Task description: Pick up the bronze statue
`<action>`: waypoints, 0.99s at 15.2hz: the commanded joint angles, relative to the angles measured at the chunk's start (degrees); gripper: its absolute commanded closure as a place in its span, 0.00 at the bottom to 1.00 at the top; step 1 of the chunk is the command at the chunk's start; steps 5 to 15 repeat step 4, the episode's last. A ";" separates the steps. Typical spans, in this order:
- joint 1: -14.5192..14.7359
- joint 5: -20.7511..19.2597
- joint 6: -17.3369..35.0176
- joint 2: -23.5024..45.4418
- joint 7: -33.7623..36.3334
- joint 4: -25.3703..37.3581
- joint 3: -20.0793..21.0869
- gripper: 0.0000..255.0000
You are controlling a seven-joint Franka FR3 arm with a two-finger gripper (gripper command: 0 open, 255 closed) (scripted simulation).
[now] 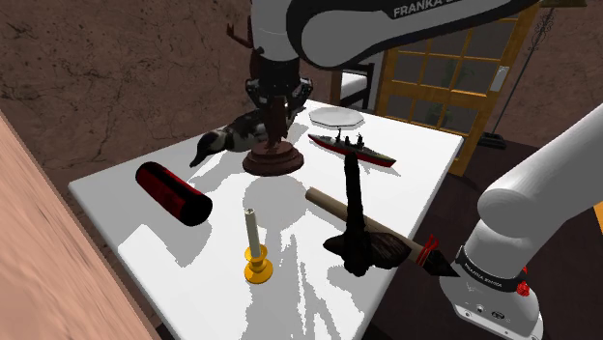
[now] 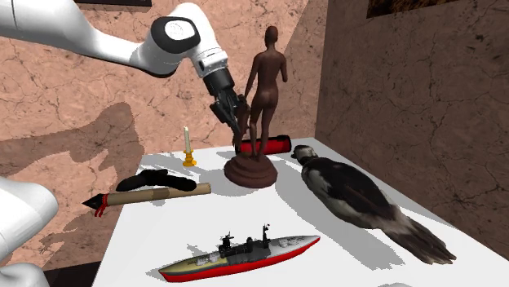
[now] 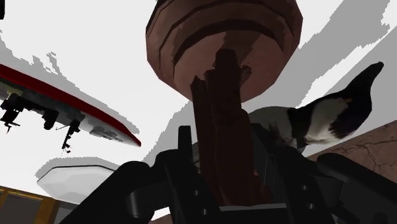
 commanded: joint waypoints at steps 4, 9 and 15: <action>-0.20 -0.05 -2.37 0.29 -0.71 2.86 -0.04 1.00; -0.20 -0.05 -2.37 0.29 -0.71 2.86 -0.04 1.00; -0.20 -0.05 -2.37 0.29 -0.71 2.86 -0.04 1.00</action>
